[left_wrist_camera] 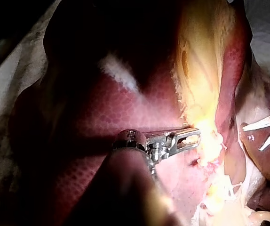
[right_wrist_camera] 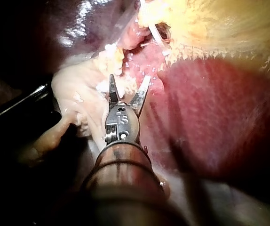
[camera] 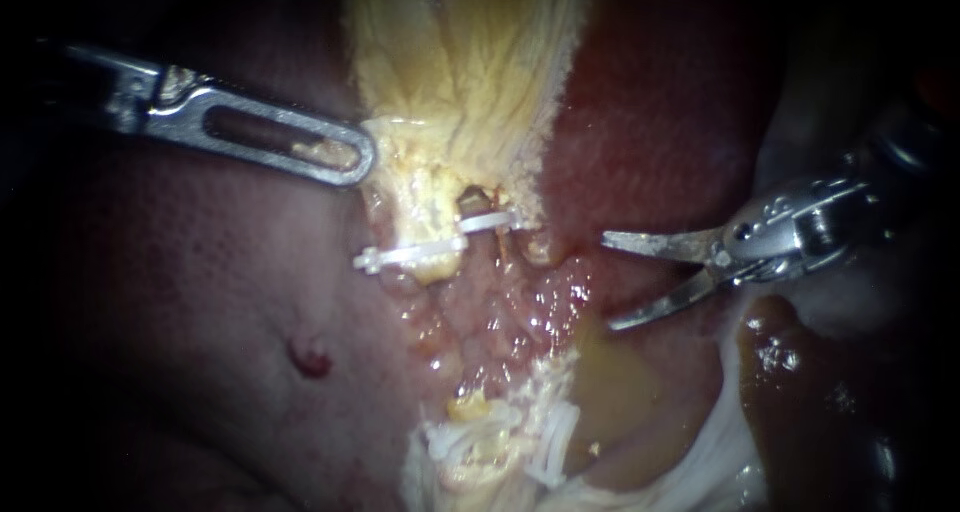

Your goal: Go back from the cut right tube

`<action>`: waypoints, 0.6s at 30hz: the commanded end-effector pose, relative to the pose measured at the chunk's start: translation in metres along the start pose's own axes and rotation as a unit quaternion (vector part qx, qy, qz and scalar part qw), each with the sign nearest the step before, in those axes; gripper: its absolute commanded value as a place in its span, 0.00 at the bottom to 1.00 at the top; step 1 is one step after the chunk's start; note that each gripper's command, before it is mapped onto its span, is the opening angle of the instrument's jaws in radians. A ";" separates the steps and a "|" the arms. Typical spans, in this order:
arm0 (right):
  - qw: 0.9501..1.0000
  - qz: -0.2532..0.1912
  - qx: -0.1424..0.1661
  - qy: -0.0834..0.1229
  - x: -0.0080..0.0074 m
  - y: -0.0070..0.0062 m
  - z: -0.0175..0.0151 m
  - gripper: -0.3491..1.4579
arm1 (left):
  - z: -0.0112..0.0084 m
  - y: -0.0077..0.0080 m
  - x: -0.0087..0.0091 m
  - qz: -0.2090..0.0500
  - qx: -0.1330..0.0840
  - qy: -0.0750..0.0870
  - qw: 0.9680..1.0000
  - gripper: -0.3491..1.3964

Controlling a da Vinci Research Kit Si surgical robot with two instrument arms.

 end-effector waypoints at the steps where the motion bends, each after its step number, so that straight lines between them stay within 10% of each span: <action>1: 1.000 0.001 0.000 0.000 0.0000 0.0000 0.0000 0.99 | 0.0005 0.0001 0.0003 0.001 -0.003 -0.001 1.000 0.00; 18: 1.000 -0.001 0.003 0.001 -0.0003 -0.0003 -0.0006 0.99 | 0.0072 0.0034 0.0034 0.043 -0.004 0.001 0.999 0.00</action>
